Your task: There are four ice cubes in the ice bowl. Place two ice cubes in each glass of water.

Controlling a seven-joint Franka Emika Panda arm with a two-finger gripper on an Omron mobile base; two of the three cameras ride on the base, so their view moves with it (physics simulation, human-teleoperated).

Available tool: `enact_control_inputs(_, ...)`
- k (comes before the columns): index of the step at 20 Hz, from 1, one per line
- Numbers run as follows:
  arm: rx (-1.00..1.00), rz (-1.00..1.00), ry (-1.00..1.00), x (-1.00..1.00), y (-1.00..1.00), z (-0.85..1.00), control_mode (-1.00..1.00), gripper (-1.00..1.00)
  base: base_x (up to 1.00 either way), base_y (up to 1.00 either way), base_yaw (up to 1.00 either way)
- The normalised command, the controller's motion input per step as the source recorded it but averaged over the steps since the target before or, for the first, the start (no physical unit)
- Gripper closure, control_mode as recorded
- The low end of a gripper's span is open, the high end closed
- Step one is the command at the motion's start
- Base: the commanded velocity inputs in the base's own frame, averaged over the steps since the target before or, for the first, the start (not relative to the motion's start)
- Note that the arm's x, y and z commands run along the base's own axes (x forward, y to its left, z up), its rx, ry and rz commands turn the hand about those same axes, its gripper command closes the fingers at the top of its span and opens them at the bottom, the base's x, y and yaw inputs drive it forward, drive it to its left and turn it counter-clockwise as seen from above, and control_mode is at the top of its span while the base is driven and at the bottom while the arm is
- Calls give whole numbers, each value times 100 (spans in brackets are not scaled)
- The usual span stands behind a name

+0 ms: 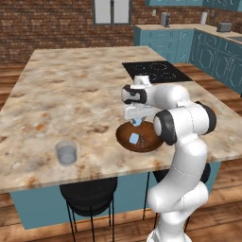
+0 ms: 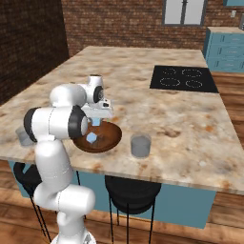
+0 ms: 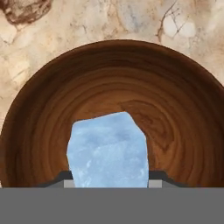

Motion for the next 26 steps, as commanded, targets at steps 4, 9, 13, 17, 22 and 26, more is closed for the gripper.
enact_control_inputs(4, 0, -16, 1, -67, -89, 35, -100, 100, 0, 0, 0)
enact_control_inputs(9, 0, -18, 2, -46, -98, 9, -100, 100, 0, 0, 0)
enact_control_inputs(13, -3, -16, 2, -23, -98, 0, -100, 100, 0, 0, 0)
enact_control_inputs(17, -8, -16, 8, 0, -85, 9, -100, 100, 0, 0, 0)
enact_control_inputs(22, -9, -14, 14, 1, -73, 4, -100, 100, 0, 0, 0)
enact_control_inputs(26, -4, -9, 3, 28, -31, 0, -100, 100, 0, 0, 0)
